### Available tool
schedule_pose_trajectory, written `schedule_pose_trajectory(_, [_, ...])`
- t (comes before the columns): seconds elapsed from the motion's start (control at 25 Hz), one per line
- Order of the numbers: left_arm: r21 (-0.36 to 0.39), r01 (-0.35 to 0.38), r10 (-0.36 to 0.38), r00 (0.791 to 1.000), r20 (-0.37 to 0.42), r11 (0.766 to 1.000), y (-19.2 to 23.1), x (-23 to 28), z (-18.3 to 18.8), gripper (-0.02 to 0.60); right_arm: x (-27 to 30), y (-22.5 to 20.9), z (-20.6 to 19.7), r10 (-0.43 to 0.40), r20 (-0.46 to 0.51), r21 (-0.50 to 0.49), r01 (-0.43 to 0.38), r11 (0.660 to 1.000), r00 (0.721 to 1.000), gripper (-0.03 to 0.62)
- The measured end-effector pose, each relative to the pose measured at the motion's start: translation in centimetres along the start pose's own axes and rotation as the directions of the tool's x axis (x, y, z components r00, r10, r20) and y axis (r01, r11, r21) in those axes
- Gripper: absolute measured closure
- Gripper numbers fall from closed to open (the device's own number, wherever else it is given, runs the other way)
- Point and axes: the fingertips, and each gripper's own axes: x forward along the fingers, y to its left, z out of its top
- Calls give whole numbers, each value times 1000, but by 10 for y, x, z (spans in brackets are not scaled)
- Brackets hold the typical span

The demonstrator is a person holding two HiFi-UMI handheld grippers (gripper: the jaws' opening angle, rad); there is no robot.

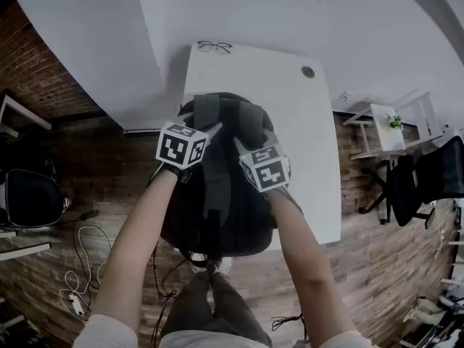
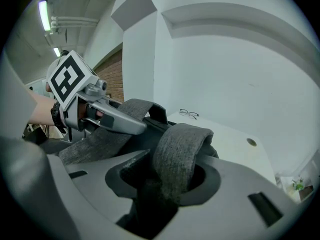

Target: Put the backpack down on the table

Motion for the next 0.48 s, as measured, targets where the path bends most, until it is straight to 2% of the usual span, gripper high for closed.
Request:
schedule_pose_trajectory(0.24, [-14, 10, -10, 1000, 26, 1000, 1, 1, 3, 309, -1, -3, 2, -23, 17, -9, 23, 1000, 1000, 410])
schedule_pose_trajectory(0.48, [21, -28, 25, 986, 167, 999, -5, -35, 21, 261, -37, 1, 10, -68, 67, 17, 67, 998, 995, 378])
